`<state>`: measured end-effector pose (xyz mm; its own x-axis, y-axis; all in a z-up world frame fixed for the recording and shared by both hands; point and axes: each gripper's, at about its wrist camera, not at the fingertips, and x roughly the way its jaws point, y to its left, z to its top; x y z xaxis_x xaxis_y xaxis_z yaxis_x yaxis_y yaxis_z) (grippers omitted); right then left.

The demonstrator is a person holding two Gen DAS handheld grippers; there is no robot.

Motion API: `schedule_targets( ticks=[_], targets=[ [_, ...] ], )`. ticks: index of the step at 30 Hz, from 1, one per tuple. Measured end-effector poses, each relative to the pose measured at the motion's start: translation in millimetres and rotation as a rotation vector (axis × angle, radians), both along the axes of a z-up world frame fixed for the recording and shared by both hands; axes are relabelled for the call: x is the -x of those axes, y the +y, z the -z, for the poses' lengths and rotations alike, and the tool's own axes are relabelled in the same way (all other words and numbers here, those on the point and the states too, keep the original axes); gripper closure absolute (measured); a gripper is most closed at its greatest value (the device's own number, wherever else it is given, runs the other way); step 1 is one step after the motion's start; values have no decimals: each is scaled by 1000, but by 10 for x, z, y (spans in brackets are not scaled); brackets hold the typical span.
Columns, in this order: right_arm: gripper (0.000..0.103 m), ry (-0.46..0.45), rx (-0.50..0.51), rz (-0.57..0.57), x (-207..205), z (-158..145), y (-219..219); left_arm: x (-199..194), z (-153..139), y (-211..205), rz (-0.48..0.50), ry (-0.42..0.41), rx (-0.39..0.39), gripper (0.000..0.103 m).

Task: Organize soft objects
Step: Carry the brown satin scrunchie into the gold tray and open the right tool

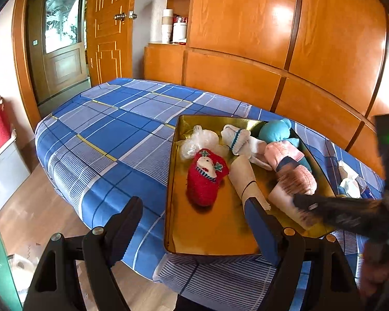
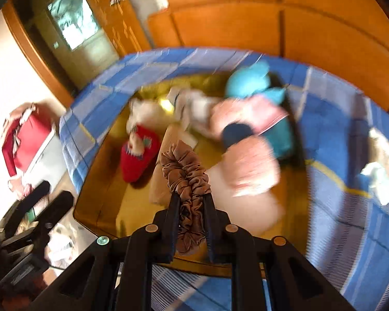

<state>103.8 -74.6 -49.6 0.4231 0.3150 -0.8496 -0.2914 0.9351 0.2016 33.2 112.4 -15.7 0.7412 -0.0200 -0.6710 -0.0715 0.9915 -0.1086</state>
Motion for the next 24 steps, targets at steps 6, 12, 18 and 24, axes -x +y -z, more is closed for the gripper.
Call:
schedule_targets(
  ticks=[6,12,18,24],
  targets=[
    [83,88,66,21,-57,396,109,2,16,10,2,5,2,22],
    [83,70,92,6,-14,469,99,-8,41,-17,10,14,0,22],
    [80,61,110,12,-32,477,147,1,28,-70,19,12,-17,22],
    [73,57,82,19,-8,412,112,17,8,-116,27,10,-31,22]
  ],
)
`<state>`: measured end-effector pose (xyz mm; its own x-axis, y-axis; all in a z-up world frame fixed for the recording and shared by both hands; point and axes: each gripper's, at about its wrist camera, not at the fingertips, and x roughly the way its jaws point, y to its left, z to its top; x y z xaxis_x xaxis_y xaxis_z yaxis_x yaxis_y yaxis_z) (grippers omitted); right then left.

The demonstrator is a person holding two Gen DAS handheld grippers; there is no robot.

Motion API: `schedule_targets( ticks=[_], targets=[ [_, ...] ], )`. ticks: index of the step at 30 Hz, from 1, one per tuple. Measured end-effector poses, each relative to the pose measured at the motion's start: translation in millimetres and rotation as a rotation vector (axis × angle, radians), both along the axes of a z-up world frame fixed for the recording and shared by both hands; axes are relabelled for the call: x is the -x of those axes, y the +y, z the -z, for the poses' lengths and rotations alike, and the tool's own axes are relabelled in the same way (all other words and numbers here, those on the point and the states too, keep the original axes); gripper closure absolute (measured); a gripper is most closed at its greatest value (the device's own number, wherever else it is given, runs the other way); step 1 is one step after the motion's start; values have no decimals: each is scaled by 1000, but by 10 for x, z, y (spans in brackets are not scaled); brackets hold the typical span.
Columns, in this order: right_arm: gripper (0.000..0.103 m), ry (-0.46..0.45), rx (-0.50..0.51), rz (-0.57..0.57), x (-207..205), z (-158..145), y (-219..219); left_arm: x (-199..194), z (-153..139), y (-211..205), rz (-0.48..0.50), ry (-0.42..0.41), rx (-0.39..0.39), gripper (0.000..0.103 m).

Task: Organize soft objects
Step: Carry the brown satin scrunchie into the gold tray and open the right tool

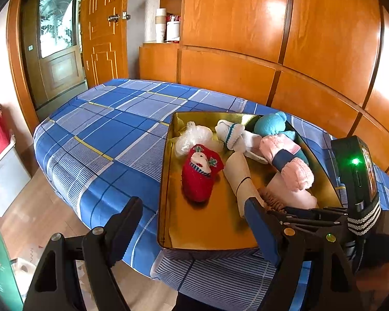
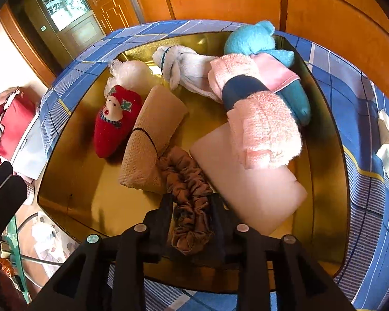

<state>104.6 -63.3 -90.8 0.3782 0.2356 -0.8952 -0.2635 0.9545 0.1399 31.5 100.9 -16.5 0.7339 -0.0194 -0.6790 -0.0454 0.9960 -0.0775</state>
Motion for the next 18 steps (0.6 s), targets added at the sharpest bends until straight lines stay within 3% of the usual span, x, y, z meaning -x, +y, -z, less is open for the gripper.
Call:
schedule_targets(
  ticks=[18],
  targets=[
    [71,-91,-74,32,155,-281,-201,46,-63,-168,34,-8,-39,22]
  ],
)
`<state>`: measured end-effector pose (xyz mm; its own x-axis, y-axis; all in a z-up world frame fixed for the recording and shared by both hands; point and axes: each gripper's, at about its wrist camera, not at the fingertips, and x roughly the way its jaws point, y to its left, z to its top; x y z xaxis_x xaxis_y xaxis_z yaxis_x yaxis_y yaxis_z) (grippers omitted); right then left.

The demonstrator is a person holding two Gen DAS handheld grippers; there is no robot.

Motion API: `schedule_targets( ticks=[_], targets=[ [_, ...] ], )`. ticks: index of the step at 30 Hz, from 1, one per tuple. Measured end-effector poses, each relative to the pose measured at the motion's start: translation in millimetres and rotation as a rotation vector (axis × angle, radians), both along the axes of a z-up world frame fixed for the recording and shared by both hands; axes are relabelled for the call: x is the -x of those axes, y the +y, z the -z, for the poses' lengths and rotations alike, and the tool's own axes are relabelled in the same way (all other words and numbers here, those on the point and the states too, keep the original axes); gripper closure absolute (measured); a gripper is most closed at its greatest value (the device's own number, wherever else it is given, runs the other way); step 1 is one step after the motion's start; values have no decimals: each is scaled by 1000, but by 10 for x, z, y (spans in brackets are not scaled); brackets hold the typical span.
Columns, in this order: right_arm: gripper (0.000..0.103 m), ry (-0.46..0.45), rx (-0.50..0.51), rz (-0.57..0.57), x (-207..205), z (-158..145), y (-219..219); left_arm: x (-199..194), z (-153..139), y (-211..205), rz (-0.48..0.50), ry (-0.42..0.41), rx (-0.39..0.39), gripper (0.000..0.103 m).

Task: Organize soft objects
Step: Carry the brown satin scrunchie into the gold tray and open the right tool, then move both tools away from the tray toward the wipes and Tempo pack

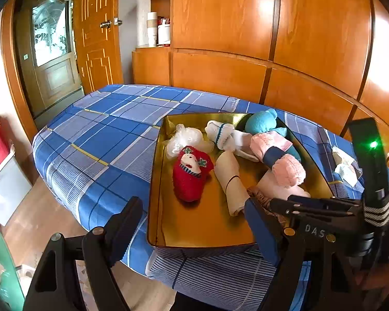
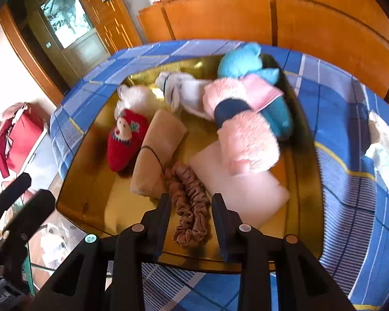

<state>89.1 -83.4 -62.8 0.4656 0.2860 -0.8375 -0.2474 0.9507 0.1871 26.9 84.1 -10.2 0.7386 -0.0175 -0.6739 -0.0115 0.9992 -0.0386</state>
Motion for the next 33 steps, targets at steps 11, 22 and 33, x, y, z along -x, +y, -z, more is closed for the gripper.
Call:
schedule_targets(
  ticks=[11,22,33],
  targets=[
    [71,-73,-2,24,70,-183,-138,16,-47,-134,31,-8,-22,22],
    [71,-177,21,106,166,-466,-682,-33,-117,-398,109,-21,-51,22],
    [71,-223,141,328,196,-697,-1959,-103,-223,-841,214,-42,-92,22]
  ],
)
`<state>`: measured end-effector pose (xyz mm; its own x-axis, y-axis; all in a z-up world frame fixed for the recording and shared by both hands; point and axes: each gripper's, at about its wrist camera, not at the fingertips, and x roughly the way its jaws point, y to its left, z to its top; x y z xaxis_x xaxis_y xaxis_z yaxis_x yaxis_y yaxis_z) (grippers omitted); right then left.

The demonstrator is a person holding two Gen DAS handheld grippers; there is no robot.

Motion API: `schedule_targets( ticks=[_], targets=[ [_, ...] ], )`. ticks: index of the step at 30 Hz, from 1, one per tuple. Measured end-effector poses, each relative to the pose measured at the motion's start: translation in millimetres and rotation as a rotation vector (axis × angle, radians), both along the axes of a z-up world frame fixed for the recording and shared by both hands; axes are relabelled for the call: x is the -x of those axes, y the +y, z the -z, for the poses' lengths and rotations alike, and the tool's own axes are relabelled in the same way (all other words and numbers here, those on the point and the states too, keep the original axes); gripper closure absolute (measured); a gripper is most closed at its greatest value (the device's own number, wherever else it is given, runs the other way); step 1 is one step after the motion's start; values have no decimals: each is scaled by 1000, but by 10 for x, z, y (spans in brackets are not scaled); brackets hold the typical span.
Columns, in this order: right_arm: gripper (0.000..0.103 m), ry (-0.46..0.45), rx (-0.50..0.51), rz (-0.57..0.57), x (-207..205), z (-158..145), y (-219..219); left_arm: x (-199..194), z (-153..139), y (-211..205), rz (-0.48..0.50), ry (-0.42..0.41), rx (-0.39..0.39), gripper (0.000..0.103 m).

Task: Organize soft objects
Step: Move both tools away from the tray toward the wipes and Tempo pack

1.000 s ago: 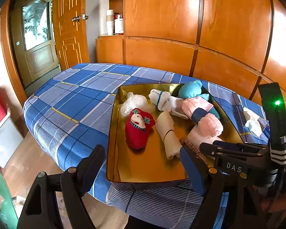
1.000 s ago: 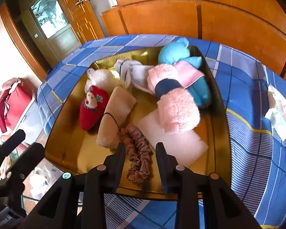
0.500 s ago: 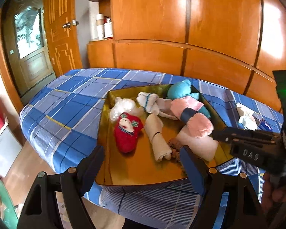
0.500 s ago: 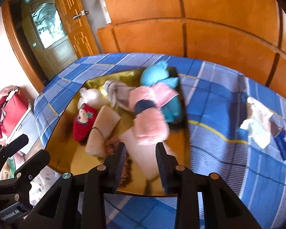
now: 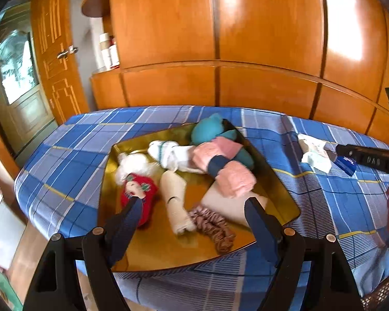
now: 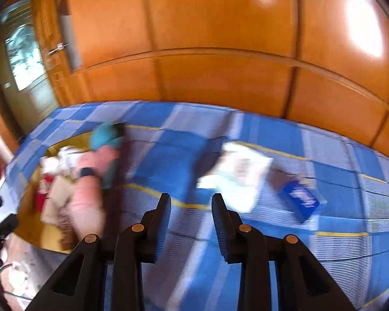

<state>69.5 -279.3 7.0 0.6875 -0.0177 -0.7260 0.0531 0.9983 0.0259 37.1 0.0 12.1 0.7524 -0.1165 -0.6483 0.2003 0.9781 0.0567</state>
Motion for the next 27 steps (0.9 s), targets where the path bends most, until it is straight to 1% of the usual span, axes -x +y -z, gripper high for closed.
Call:
schedule_targets(
  ticks=[4,9,11,13,14,15,17,27],
  targets=[
    [71,-9,42,100,41,-32,-527,-24,-26,-188,43,-4,-16,22],
    [71,-25,81,240,116,87,-1189,-73,-51,-461,102,-6,-42,22],
    [71,-27,61,311,172,186,-1422,-101,-56,-603,129,-3,-57,22],
    [71,4,11,379,182,255,-1594,-127,-58,-720,148,-3,-64,22],
    [71,12,-20,399,186,261,-1659,-143,-60,-790,160,-4,-68,22],
    [71,-4,-67,414,211,247,-1727,-161,-62,-865,172,-3,-70,22],
    [71,-13,-112,435,243,237,-1812,-199,-60,-1000,196,6,-66,22],
    [71,1,-179,464,279,266,-1886,-260,43,-1542,293,31,-94,22]
  ],
)
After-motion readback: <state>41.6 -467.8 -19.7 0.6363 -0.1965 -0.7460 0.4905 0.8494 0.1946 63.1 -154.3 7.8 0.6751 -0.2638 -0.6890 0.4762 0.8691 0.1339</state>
